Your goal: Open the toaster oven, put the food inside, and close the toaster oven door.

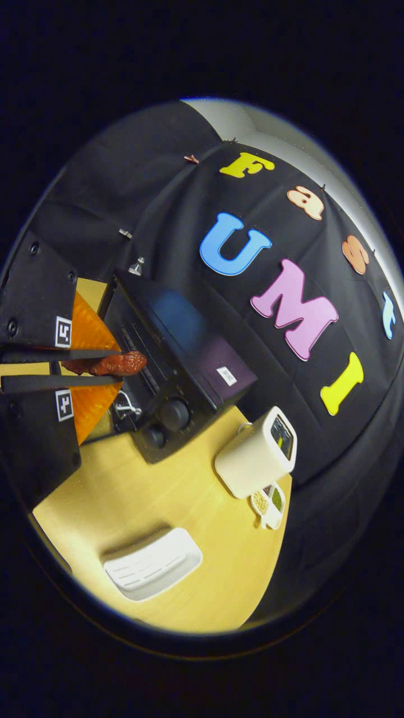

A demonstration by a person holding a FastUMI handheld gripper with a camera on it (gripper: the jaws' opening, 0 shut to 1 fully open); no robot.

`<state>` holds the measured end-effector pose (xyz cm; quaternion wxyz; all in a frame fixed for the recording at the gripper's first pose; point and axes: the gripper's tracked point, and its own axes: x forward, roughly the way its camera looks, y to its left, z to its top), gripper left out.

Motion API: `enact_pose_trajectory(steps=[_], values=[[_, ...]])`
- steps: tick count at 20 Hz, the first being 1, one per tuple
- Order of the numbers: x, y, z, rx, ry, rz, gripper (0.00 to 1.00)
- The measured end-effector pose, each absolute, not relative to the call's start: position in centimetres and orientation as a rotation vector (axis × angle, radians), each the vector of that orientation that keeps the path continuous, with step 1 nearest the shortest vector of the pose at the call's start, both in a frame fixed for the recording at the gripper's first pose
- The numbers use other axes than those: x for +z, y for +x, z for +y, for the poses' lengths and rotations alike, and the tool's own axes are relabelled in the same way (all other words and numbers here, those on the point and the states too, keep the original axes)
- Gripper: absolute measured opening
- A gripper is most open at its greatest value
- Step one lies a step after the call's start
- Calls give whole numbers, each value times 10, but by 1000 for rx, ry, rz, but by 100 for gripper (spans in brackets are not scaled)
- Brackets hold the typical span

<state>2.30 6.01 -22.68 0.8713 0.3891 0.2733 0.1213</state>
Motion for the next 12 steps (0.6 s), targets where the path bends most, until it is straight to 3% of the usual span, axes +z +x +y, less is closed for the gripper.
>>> enact_pose_trajectory(steps=[7, 12], values=[[-249, 56, 150, 286, 945, 615, 12], [-259, 85, 157, 242, 970, 587, 12]])
